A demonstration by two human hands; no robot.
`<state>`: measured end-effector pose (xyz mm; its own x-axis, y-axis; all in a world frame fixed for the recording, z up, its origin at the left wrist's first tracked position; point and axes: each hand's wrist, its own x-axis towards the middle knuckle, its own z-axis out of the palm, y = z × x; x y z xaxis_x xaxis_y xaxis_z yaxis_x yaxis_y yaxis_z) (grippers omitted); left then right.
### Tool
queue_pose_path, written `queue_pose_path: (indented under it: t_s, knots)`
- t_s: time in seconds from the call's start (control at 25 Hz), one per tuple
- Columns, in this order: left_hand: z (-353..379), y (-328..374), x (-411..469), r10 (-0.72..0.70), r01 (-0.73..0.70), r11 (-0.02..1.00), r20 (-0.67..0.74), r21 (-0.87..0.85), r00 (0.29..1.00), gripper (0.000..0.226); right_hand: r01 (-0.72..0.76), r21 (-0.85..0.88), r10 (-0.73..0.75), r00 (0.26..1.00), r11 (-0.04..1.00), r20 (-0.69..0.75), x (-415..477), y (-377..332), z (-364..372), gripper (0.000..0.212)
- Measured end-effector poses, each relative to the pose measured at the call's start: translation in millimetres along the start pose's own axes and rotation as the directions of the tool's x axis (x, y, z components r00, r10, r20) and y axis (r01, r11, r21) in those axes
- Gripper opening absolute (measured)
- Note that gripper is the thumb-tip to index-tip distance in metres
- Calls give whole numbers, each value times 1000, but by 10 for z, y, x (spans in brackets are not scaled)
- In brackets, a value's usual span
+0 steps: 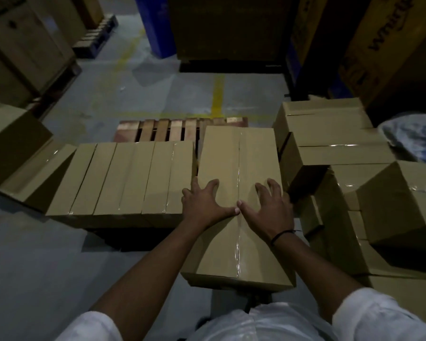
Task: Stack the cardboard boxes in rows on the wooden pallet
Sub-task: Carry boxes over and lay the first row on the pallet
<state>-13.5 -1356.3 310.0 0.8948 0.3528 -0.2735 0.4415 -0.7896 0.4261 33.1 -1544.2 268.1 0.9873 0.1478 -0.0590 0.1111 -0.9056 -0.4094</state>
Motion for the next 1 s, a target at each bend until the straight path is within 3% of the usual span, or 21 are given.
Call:
queue_pose_path:
  t_s: [0.48,1.0]
  knots:
    - [24,102,1032,-152,150,986,-12,-76,988,108,146,5,-146,985,989,94,1217,-65,157,78]
    - [15,-931,2773,-75,114,986,295,-118,953,115,82,-178,-37,970,981,241,2419,-816,1136,83]
